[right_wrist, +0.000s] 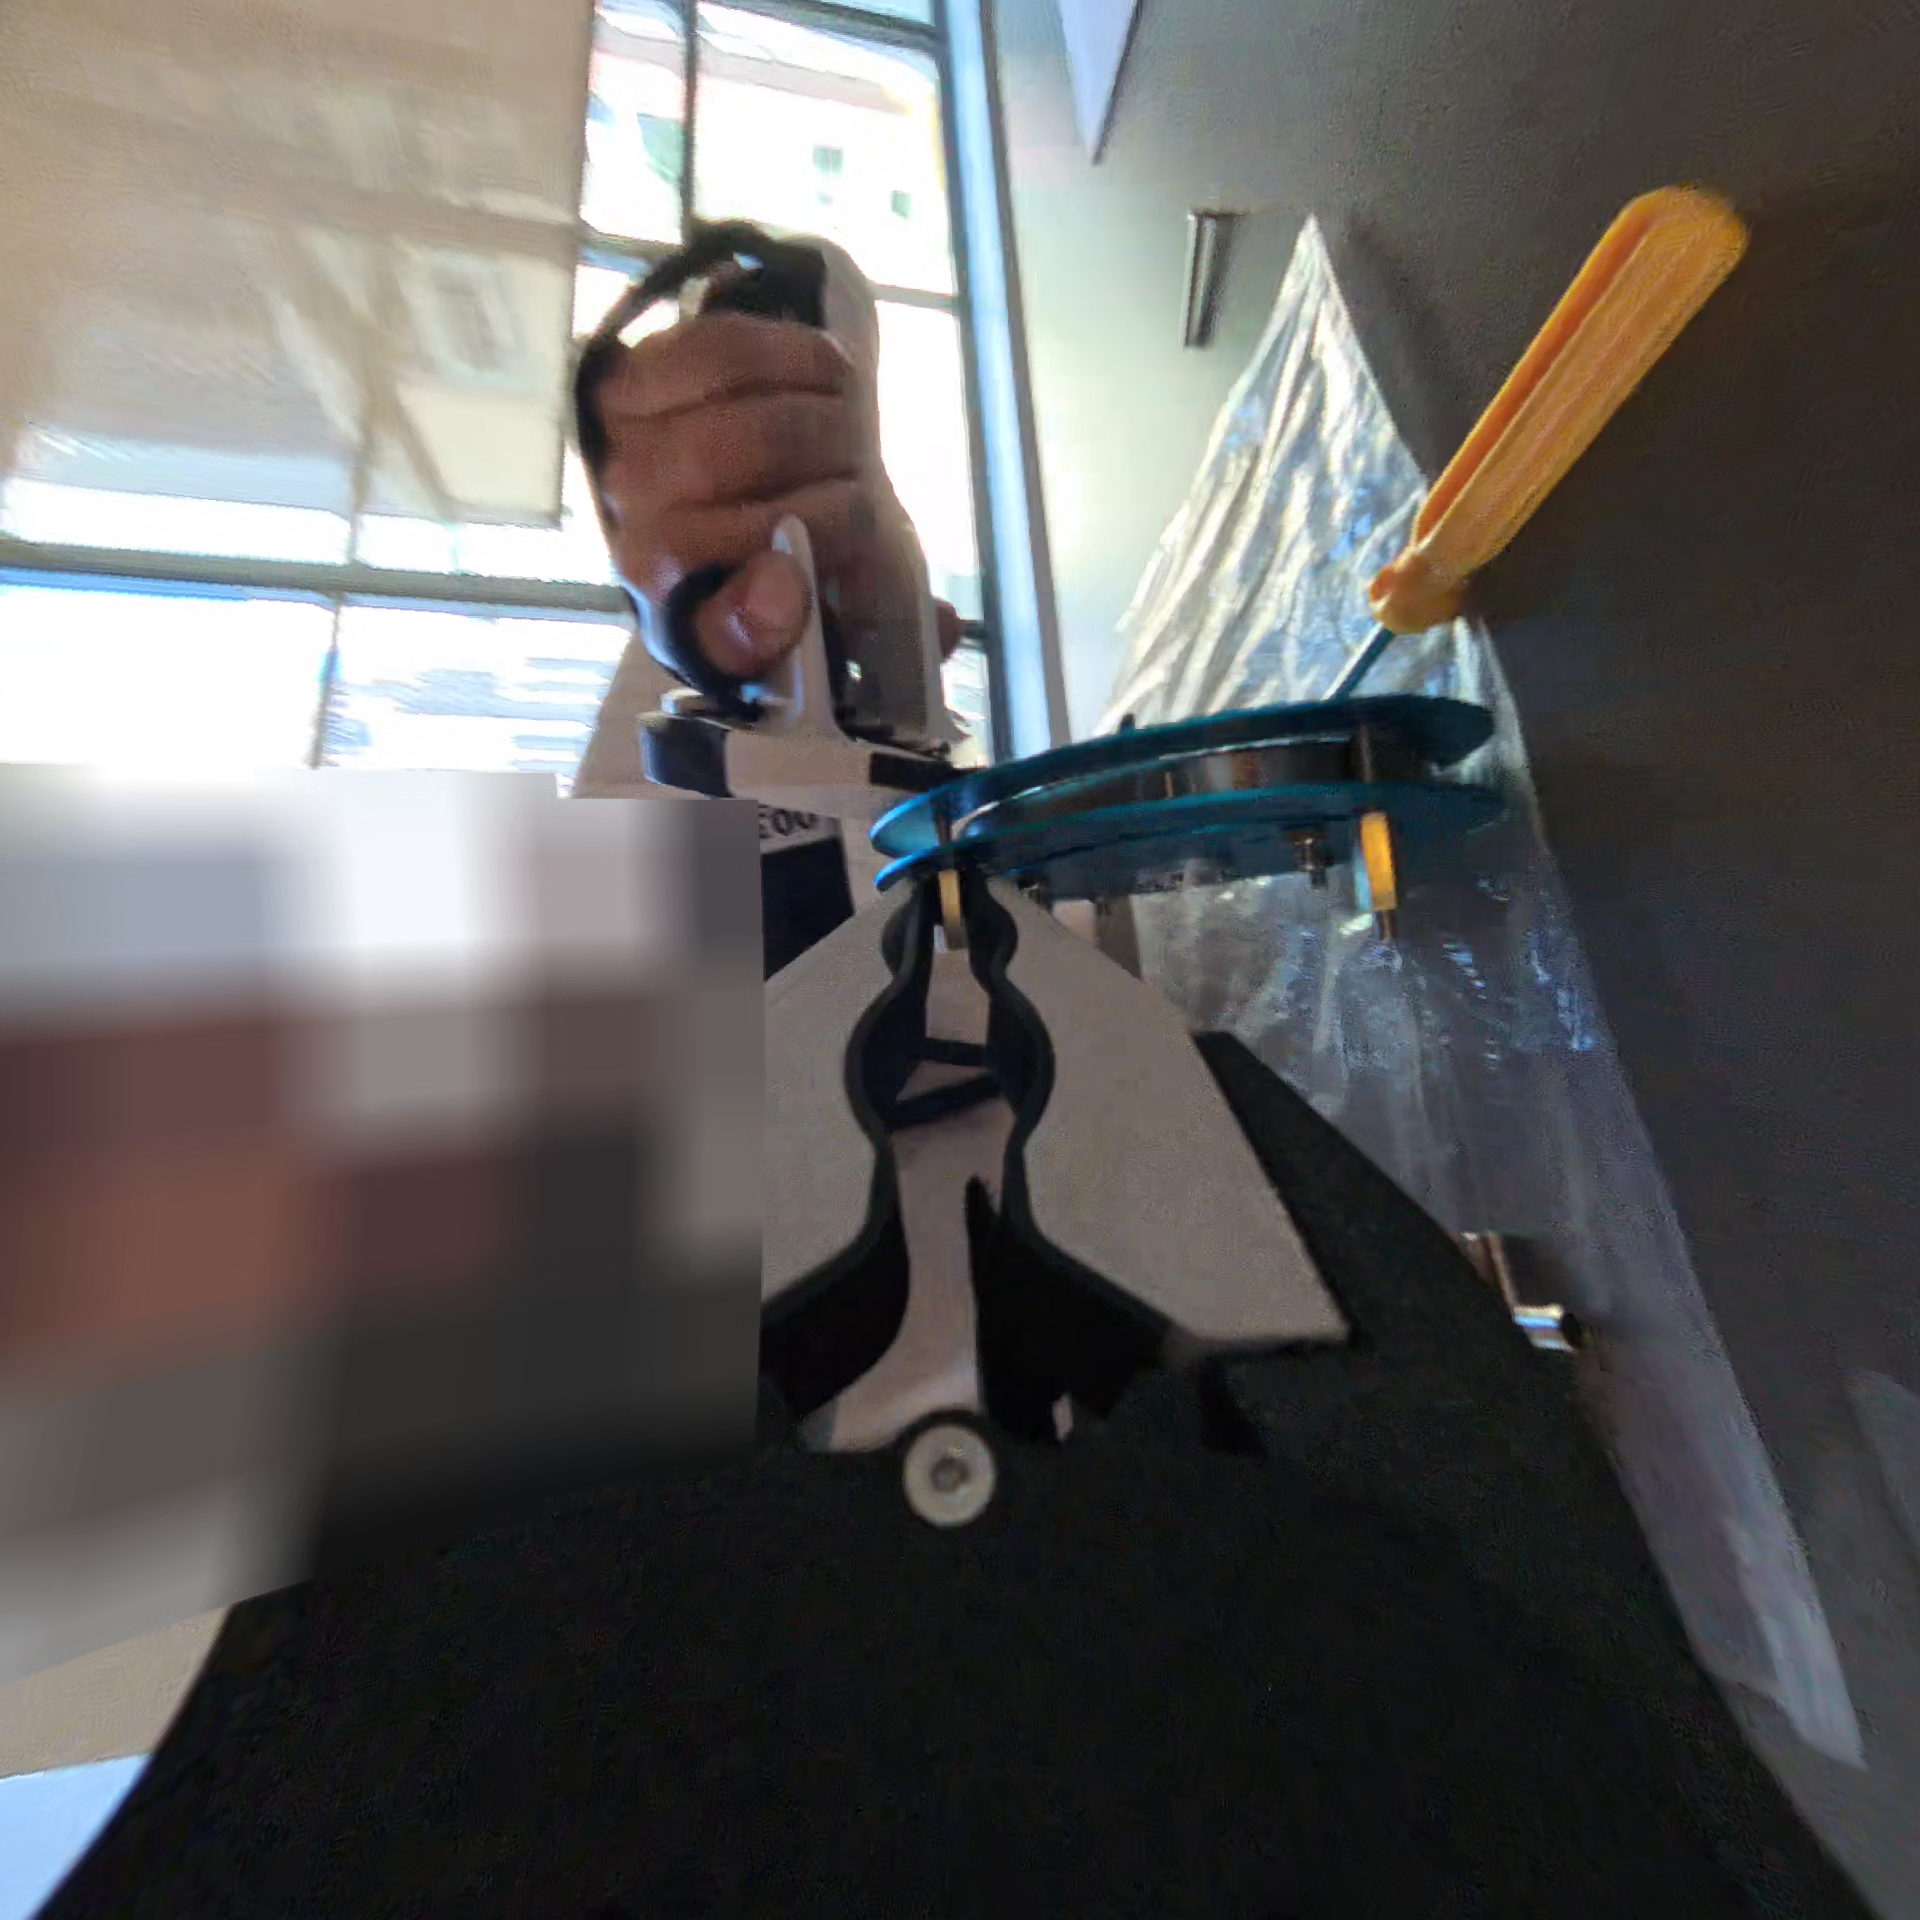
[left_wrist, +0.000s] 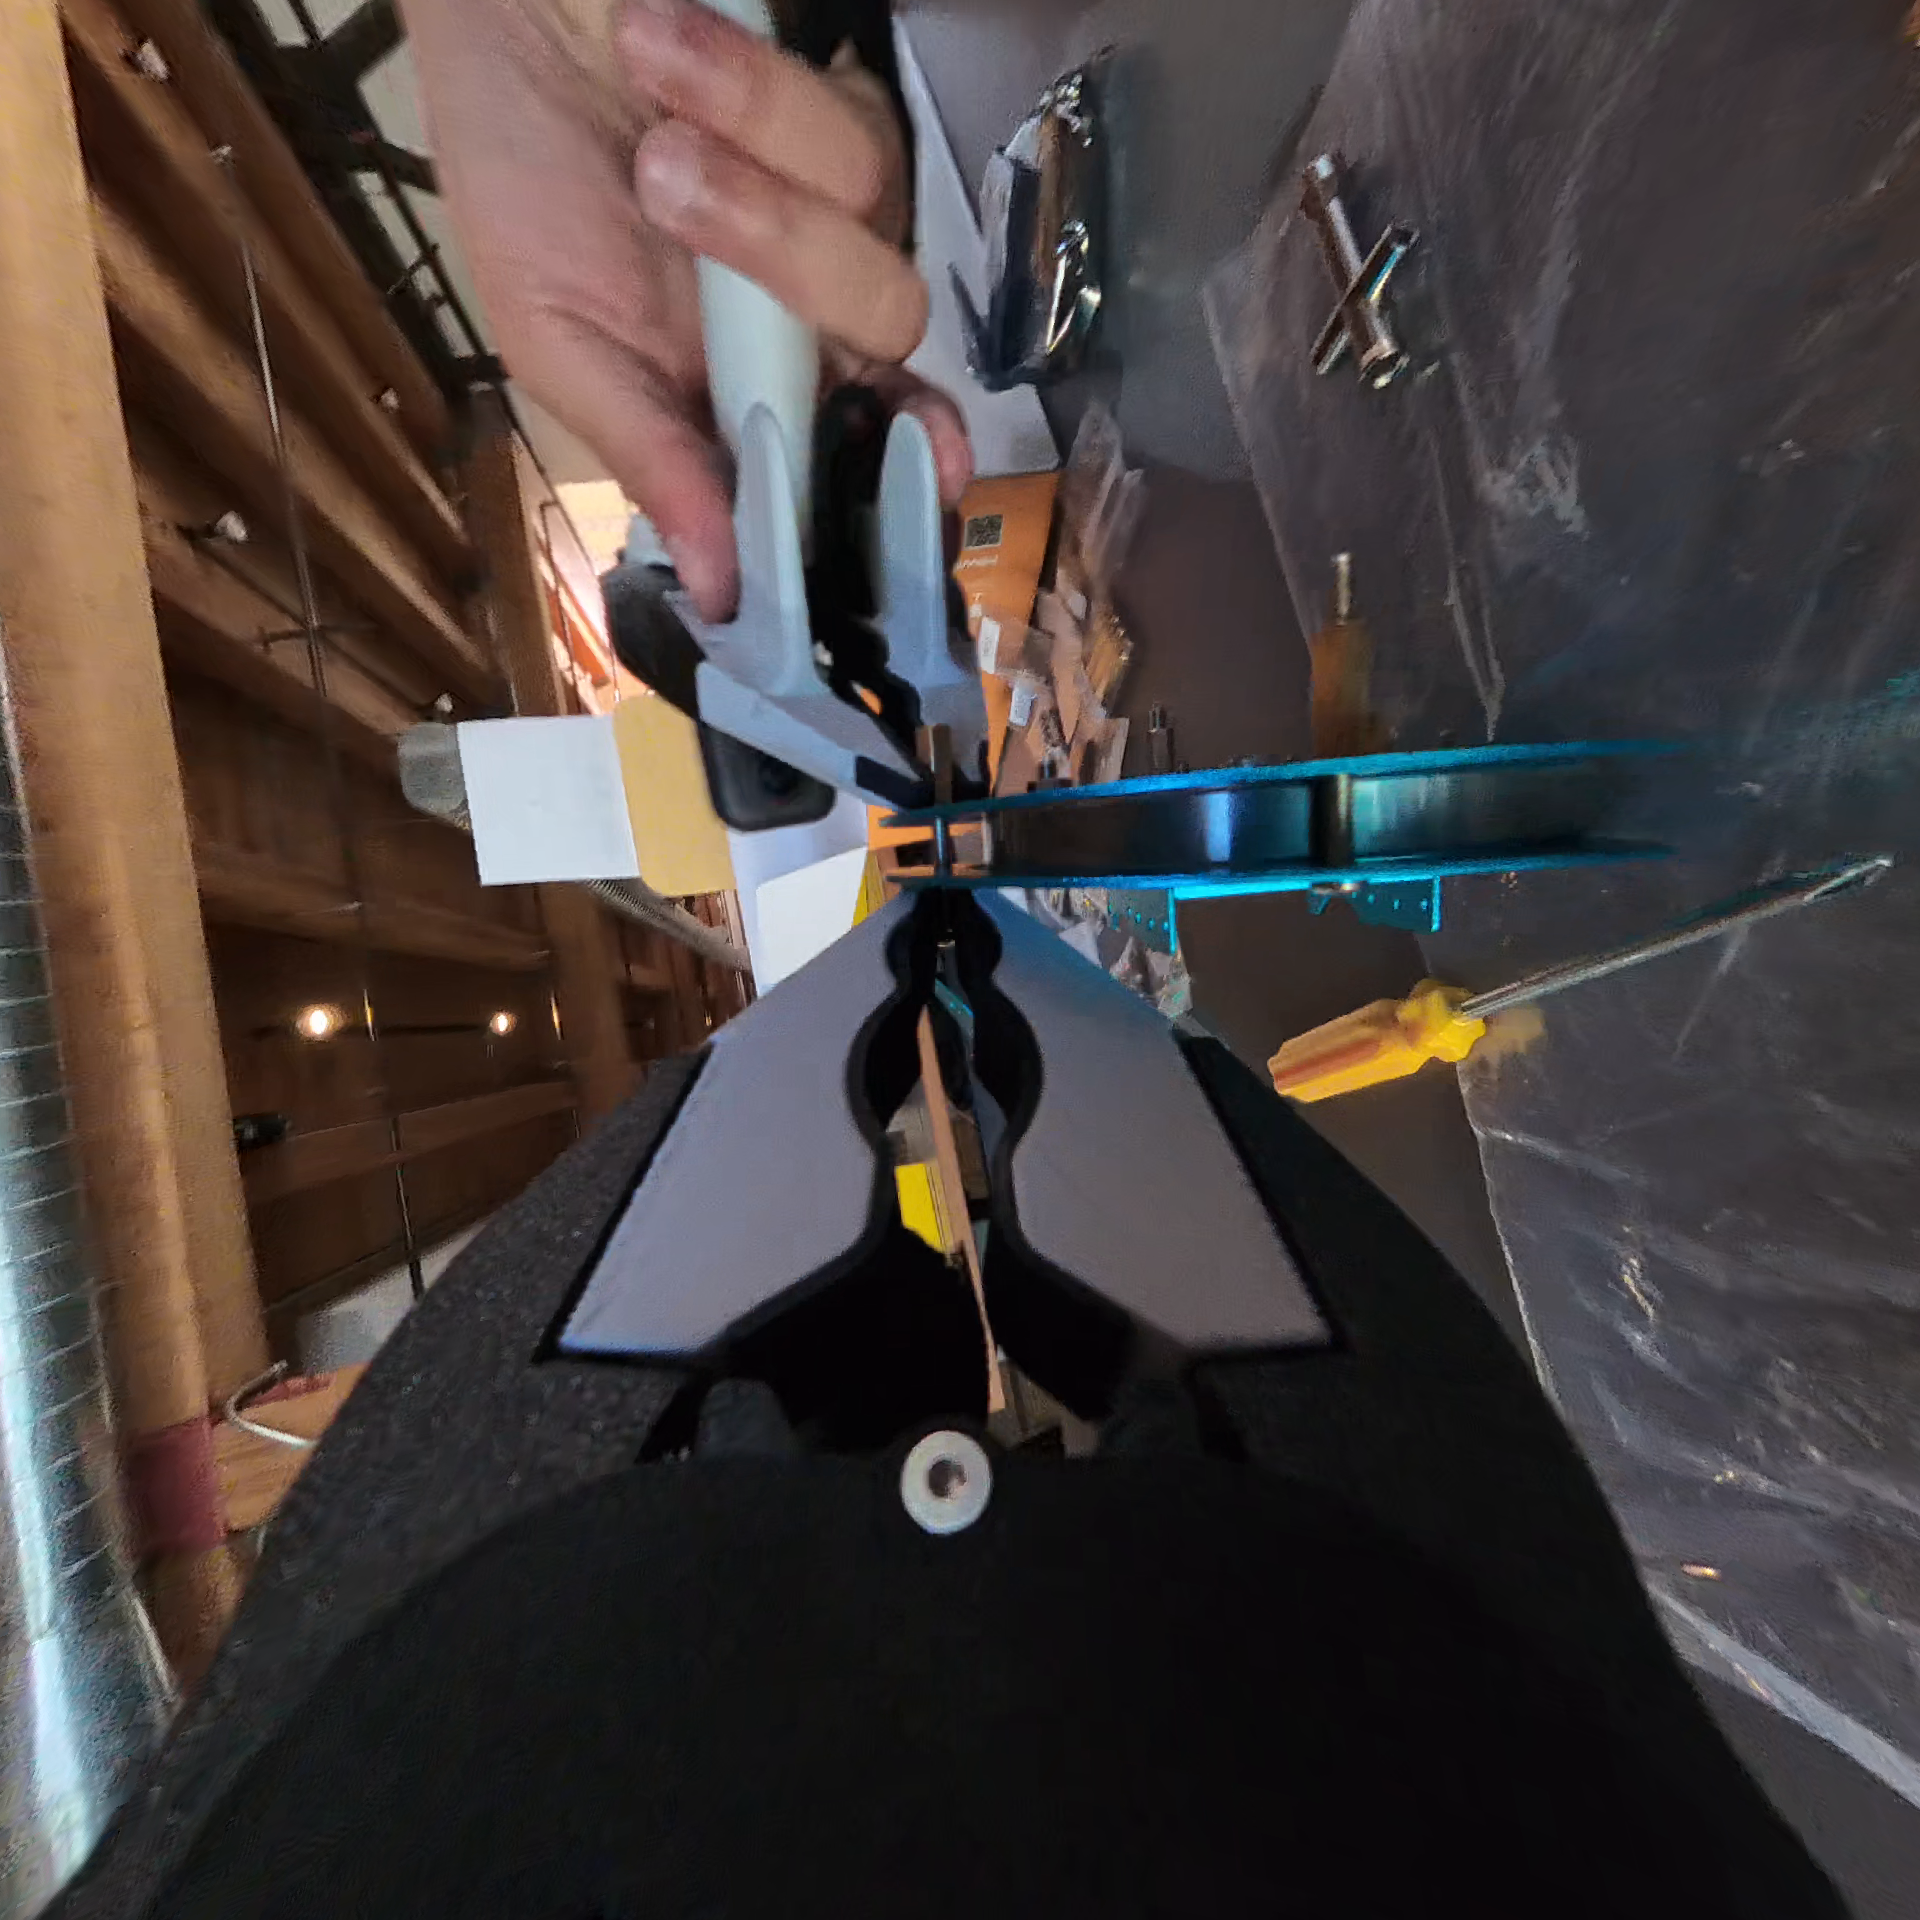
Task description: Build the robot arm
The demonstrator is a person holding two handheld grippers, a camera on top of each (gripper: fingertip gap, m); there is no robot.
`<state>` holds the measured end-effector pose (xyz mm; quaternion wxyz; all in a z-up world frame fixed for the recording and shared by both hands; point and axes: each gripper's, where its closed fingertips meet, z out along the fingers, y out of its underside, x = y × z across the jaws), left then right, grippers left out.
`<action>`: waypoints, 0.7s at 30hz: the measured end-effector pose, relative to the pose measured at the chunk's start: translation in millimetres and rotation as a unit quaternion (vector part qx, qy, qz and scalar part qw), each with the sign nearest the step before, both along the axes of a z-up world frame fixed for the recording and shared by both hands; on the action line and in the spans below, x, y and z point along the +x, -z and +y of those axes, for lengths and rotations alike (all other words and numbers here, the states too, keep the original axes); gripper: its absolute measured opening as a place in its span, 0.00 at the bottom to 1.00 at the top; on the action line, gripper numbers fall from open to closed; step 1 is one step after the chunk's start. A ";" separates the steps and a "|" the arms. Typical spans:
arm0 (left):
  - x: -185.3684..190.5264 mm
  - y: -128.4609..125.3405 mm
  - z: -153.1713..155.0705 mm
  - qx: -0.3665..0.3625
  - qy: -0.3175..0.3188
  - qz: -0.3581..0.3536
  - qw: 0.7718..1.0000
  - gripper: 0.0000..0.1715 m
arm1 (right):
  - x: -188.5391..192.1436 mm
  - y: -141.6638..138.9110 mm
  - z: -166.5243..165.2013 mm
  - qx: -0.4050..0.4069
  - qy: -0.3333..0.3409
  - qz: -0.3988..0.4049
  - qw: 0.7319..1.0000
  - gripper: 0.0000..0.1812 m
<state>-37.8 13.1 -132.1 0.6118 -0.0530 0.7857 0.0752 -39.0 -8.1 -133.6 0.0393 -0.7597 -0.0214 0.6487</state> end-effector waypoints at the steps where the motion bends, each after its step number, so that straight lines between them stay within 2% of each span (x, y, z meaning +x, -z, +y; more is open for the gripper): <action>1: 0.1 0.0 1.3 -0.007 -0.003 -0.007 1.000 0.00 | -0.3 -0.7 1.3 0.013 0.007 0.002 1.000 0.03; 2: 0.2 -0.2 1.3 -0.016 -0.003 -0.010 1.000 0.00 | -0.6 -0.7 1.4 0.070 0.004 -0.036 0.997 0.03; 3: 0.8 -0.3 1.0 -0.025 -0.003 -0.010 1.000 0.00 | 0.2 0.1 1.2 0.152 -0.007 -0.104 0.983 0.03; 4: 1.8 -0.1 1.3 -0.037 -0.006 -0.007 0.999 0.00 | 2.3 0.9 2.4 0.237 -0.015 -0.188 0.953 0.04; 5: 2.9 0.2 1.8 -0.048 -0.008 -0.006 0.999 0.00 | 3.4 -0.9 2.3 0.320 -0.025 -0.265 0.909 0.11; 6: 3.7 0.3 2.2 -0.054 -0.008 -0.006 0.999 0.00 | 2.7 -2.6 0.2 0.384 -0.039 -0.331 0.861 0.14; 7: 4.2 0.2 1.8 -0.054 -0.005 -0.006 0.998 0.00 | 1.6 -3.1 -1.2 0.434 -0.053 -0.390 0.811 0.14; 9: 4.6 -0.1 -0.6 -0.057 -0.002 -0.005 0.998 0.00 | 10.0 4.4 3.7 0.494 -0.081 -0.513 0.698 0.06; 10: 5.1 -0.1 -0.6 -0.054 -0.002 -0.007 0.999 0.00 | 11.2 5.3 6.2 0.516 -0.097 -0.546 0.653 0.06; 11: 5.8 0.0 1.2 -0.043 -0.004 -0.011 0.999 0.00 | 10.0 4.9 7.9 0.528 -0.101 -0.560 0.631 0.04; 12: 5.7 0.1 2.6 -0.034 -0.004 -0.018 0.999 0.00 | 10.4 3.8 9.6 0.531 -0.105 -0.569 0.620 0.04; 13: 5.3 0.0 2.3 -0.025 -0.001 -0.026 0.999 0.00 | 10.2 3.9 9.4 0.522 -0.109 -0.562 0.632 0.04; 14: 4.7 -0.3 1.4 -0.013 -0.001 -0.035 0.999 0.00 | 9.3 4.1 7.6 0.492 -0.105 -0.538 0.677 0.03; 16: 3.4 -0.9 -0.7 0.022 0.002 -0.059 0.998 0.00 | 6.0 4.1 2.6 0.389 -0.083 -0.433 0.809 0.02; 17: 3.2 -1.2 0.0 0.037 0.001 -0.070 0.997 0.00 | 2.9 2.7 0.4 0.301 -0.061 -0.341 0.888 0.02; 18: 2.9 -1.4 0.9 0.045 0.001 -0.079 0.996 0.00 | -1.7 -0.1 -2.5 0.196 -0.043 -0.218 0.955 0.03; 19: 2.7 -1.3 2.3 0.047 -0.001 -0.084 0.995 0.00 | -4.1 -3.5 -3.9 0.078 -0.024 -0.082 0.993 0.03; 20: 2.9 -1.1 4.1 0.046 -0.004 -0.086 0.995 0.00 | -4.8 -6.2 -3.2 -0.014 -0.010 0.036 0.999 0.03; 21: 2.7 -1.2 4.3 0.044 -0.003 -0.088 0.995 0.00 | -5.3 -8.3 -3.6 -0.064 -0.009 0.104 0.992 0.03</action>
